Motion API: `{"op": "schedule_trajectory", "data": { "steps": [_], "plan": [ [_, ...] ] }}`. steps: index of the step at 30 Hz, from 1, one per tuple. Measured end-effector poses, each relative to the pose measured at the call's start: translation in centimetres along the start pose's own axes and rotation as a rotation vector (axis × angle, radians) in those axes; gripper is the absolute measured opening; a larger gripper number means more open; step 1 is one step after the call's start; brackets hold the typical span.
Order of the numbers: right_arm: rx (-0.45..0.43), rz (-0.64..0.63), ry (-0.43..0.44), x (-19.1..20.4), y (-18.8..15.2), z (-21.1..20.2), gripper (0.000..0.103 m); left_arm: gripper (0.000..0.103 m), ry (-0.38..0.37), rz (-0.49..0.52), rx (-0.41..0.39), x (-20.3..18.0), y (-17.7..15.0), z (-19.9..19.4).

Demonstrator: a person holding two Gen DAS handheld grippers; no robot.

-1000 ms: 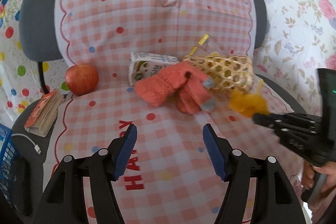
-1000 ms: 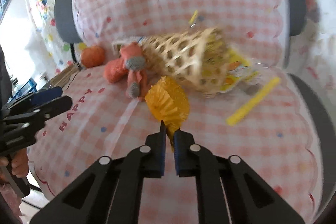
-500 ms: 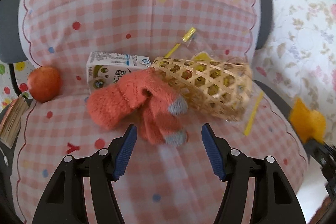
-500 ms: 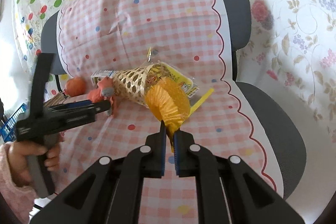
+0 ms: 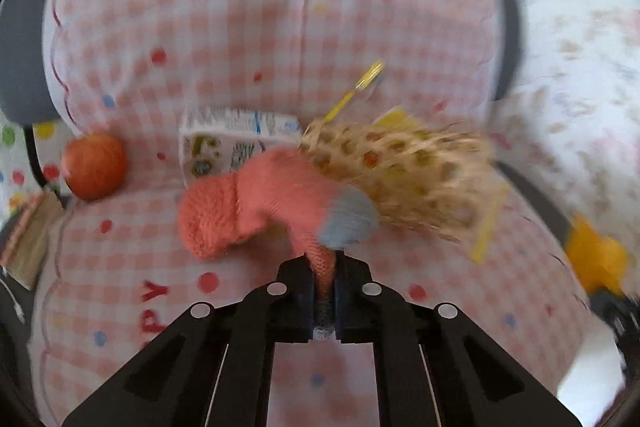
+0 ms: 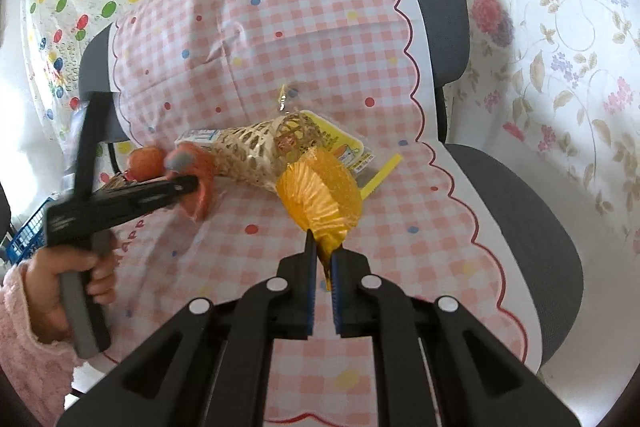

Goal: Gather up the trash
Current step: 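Grasp the orange foam piece with the right gripper while the left gripper grasps the pink glove, then carry the foam piece and glove over the wastebasket and open both grippers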

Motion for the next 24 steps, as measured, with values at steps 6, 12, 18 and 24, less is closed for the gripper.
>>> {"op": "schedule_trajectory", "data": {
  "steps": [6,12,18,24],
  "plan": [
    [0.003,-0.022,0.043,2.6,-0.5,-1.1,0.006,0.006,-0.106,0.111,-0.159,-0.4,-1.9,-9.4],
    [-0.016,-0.026,0.064,4.7,-0.6,-2.8,0.006,0.006,-0.117,0.133,-0.190,-0.8,-3.7,-13.9],
    [-0.032,-0.033,0.033,4.9,-1.0,-4.9,0.006,0.006,-0.151,0.158,-0.211,-2.4,-5.2,-15.7],
    [-0.037,-0.014,-0.025,3.4,-2.3,-7.2,0.006,0.006,-0.240,0.212,-0.203,-6.6,-6.4,-16.3]
  ]
}}
Point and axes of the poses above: each gripper's, at about its wrist camera, not at the fingertips, and z roughly the way its jaws point, x to its left, y to its top, the point moved 9 cm from there along z, roughly the way its jaws point, and after that the axes turned 5 degrees about x, right-handed, at the moved point
